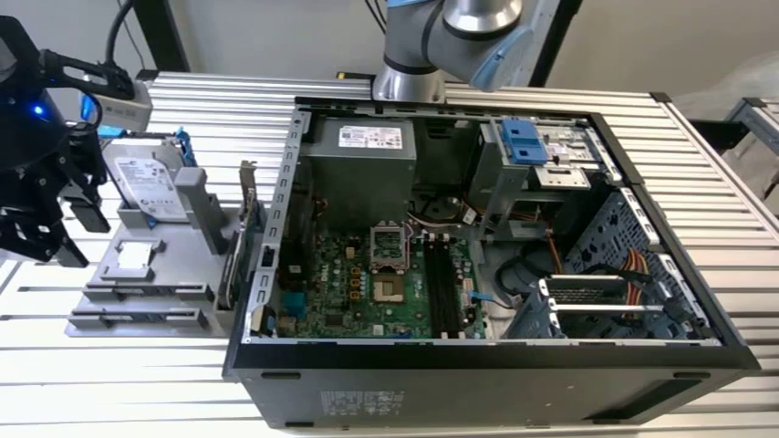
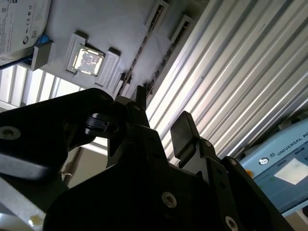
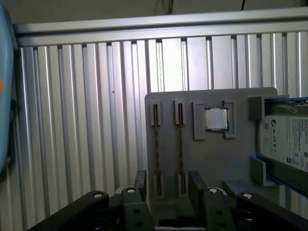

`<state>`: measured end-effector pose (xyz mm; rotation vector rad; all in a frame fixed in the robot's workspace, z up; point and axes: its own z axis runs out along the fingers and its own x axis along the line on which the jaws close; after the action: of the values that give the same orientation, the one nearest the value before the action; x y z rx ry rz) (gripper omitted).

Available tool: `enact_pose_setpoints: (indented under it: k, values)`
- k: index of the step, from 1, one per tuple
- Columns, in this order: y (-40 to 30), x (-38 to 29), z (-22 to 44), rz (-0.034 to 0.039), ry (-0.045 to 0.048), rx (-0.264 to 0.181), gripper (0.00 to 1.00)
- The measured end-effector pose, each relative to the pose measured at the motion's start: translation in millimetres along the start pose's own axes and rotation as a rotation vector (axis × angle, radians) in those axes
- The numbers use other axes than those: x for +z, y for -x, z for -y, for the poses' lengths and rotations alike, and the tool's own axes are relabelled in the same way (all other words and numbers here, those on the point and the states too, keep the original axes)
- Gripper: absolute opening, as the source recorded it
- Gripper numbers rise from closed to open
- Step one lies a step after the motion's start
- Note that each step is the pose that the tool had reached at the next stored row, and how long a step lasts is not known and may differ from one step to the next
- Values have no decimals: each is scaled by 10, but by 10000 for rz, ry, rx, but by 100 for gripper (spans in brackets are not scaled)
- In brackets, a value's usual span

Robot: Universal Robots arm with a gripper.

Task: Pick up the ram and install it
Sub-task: 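Pick up the ram and move it above insertion slot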

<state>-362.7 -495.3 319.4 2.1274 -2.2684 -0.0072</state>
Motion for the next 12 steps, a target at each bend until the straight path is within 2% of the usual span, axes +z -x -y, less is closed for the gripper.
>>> enact_pose_setpoints:
  k: [12]
  values:
    - [1,48,2,-82,-6,2,100]
